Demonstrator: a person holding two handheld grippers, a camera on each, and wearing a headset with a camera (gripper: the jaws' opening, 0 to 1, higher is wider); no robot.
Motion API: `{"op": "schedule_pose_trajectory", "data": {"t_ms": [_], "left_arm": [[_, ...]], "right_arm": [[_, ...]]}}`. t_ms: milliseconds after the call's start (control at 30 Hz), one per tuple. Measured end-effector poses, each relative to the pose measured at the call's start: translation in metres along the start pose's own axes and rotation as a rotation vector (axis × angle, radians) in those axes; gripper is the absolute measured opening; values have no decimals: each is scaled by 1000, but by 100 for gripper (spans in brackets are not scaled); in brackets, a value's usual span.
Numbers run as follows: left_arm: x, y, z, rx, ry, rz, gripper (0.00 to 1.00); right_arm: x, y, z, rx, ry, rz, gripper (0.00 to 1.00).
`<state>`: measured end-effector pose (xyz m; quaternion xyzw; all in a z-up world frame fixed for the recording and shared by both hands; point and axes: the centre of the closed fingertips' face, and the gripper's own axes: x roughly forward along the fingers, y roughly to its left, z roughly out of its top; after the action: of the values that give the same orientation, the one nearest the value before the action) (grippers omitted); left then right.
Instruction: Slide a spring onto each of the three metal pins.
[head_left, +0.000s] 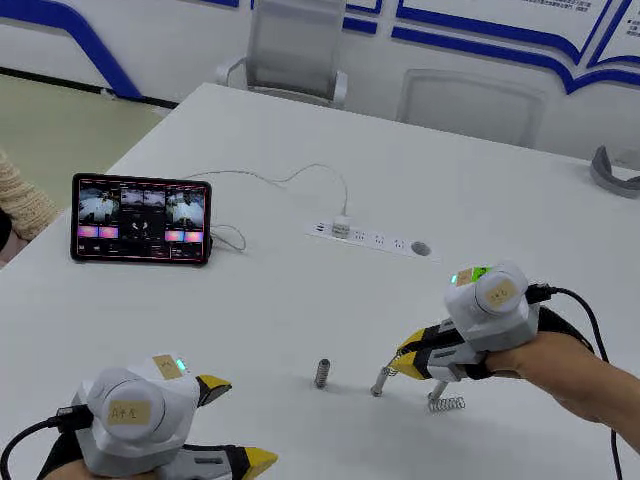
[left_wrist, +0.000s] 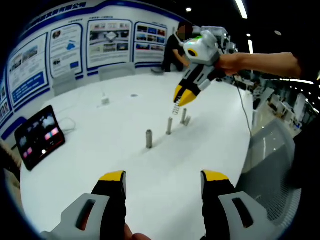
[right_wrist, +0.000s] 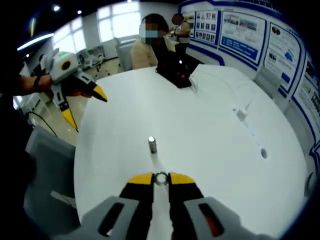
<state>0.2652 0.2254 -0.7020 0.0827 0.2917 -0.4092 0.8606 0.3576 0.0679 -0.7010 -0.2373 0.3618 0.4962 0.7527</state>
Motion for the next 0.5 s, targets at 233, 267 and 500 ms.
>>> {"op": "schedule_pose_trajectory", "data": {"t_ms": [233,267,500], "left_arm": [[-4,4,0,-30,-11,14,64],[-4,4,0,-33,-13,15,65],[-5,3,-5,-50,-1,15,69]], "right_arm": [[8,-6,-6,-4,25,11,12],[9,-7,-7,-4,27,12,12],[15,-12,-10,-8,40,18,12]]}}
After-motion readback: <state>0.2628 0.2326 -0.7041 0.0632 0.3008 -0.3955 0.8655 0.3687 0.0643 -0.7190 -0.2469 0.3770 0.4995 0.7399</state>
